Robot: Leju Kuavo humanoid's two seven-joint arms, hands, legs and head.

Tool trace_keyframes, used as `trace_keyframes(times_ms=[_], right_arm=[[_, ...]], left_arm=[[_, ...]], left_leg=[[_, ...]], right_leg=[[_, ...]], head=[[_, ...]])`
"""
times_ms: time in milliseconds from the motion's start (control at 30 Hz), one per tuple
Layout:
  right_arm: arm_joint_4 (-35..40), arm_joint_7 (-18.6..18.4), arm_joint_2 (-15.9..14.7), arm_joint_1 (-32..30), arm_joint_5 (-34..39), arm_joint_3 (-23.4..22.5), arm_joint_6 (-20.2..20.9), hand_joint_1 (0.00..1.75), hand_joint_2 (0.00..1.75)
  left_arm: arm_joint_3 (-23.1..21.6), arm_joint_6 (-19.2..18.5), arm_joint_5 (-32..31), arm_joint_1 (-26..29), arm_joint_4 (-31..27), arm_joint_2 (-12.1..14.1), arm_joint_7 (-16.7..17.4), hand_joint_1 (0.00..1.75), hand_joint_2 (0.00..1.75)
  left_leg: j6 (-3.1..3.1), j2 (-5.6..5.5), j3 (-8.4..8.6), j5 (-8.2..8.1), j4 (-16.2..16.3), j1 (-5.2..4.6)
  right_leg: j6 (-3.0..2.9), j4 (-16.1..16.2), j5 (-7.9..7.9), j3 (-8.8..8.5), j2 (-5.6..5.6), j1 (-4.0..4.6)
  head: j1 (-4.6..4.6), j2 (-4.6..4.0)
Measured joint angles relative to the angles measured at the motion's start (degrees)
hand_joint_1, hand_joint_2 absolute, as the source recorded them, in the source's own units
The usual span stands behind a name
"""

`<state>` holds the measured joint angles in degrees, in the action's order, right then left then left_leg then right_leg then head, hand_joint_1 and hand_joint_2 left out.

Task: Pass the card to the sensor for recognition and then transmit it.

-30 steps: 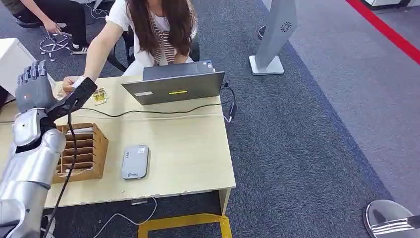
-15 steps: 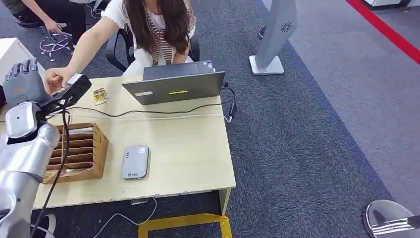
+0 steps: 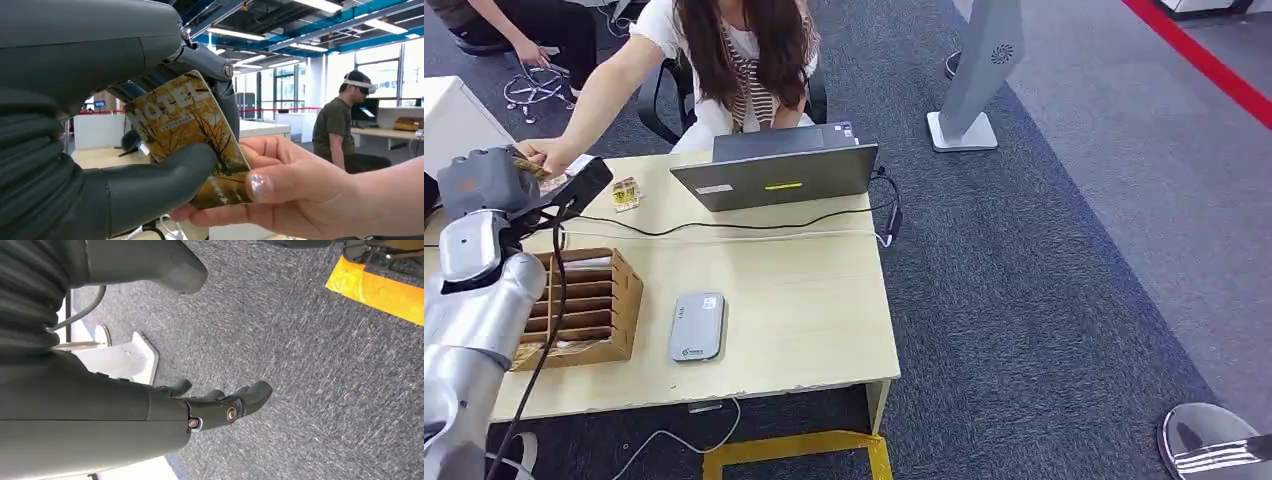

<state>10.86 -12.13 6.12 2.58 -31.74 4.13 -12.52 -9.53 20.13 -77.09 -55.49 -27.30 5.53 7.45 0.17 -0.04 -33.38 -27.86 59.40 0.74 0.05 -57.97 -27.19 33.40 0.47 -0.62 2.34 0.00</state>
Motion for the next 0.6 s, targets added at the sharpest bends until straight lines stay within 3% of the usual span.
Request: trace_keyframes(times_ms=[167, 267, 367, 600], right_arm=[[-0.02, -0.11, 0.04, 0.01, -0.04, 0.00, -0.11, 0.00, 1.75], [-0.07, -0.28, 0.33, 0.00, 0.02, 0.00, -0.26, 0.00, 1.75], [-0.09, -0.20, 0.63, 0.00, 0.24, -0.07, -0.79, 0.00, 1.75], [-0.15, 0.35, 1.14, -0.09, 0.44, -0.92, -1.42, 0.00, 1.75]], left_arm=[[0.00, 3.17, 3.01, 1.80, -0.26, -0.61, -4.29, 1.75, 1.75], [0.00, 4.55, 4.74, 5.77, -3.31, -1.61, -7.76, 1.75, 1.75], [-0.75, 3.84, 7.13, 12.91, -10.11, -2.71, -10.01, 1.75, 1.75], [-7.33, 0.46, 8.79, 28.66, -25.67, -3.80, -9.66, 1.75, 1.75]], left_leg=[[0.00, -0.01, 0.00, 0.00, 0.00, -0.02], [0.00, 0.00, 0.01, 0.00, 0.00, -0.04], [0.00, 0.06, 0.02, -0.03, -0.01, -0.09], [0.07, 0.07, -0.02, -0.09, -0.01, -0.09]], right_leg=[[0.00, 0.00, 0.00, -0.01, -0.01, -0.02], [0.00, 0.00, 0.00, -0.01, 0.00, -0.09], [0.01, 0.01, -0.01, 0.00, 0.06, -0.11], [0.05, 0.04, -0.05, 0.04, 0.05, -0.12]], head=[[0.02, 0.00], [0.02, 0.00], [0.00, 0.00], [0.00, 0.00]])
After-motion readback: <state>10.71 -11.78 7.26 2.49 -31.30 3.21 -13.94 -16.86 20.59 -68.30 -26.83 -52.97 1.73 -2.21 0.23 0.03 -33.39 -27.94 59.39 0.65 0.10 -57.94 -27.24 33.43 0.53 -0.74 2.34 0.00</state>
